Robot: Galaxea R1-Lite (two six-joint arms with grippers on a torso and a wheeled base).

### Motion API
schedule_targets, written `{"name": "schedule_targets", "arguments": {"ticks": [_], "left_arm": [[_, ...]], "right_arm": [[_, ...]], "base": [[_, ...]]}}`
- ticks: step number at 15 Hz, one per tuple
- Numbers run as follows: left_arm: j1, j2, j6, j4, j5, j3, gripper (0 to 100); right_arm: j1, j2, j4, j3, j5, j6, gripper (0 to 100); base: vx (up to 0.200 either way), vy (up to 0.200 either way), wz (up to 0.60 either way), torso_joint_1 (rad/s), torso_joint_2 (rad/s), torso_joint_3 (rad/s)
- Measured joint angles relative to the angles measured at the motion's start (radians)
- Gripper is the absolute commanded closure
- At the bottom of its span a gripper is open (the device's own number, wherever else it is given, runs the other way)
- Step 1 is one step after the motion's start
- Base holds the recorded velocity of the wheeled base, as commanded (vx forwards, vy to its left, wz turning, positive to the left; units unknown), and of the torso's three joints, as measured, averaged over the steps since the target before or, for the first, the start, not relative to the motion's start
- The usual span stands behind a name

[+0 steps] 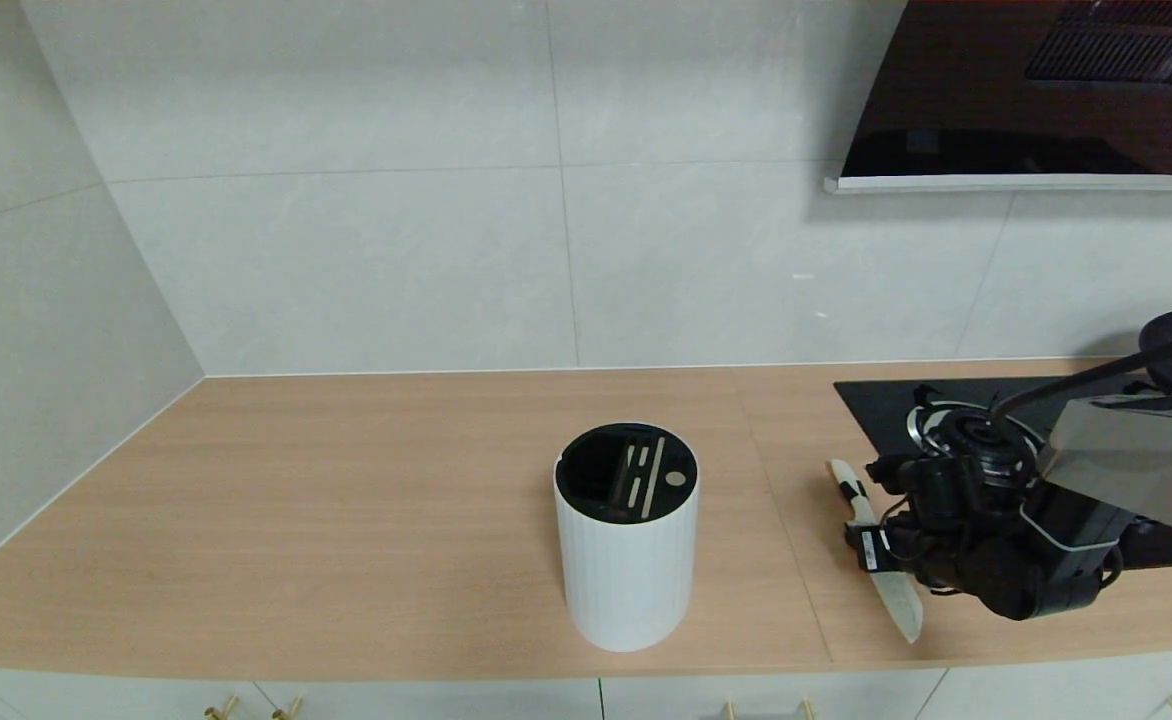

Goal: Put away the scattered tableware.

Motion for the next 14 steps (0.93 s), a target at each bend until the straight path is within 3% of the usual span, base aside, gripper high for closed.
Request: {"name": "schedule_targets", "arguments": {"ticks": [7, 14], "left_arm": [[0.000, 0.000, 0.000, 0.000, 0.000, 0.000, 0], [0.000, 0.000, 0.004, 0.001, -0.001, 0.000, 0]], "right_arm": [[-0.003, -0.043, 0.015, 0.027, -0.009, -0.003, 100], [0.003, -0.369, 0.021, 0.113, -0.011, -0.009, 100]], "base": [[0.000, 0.000, 0.00, 0.000, 0.00, 0.000], [0.000, 0.000, 0.00, 0.000, 0.00, 0.000]]}}
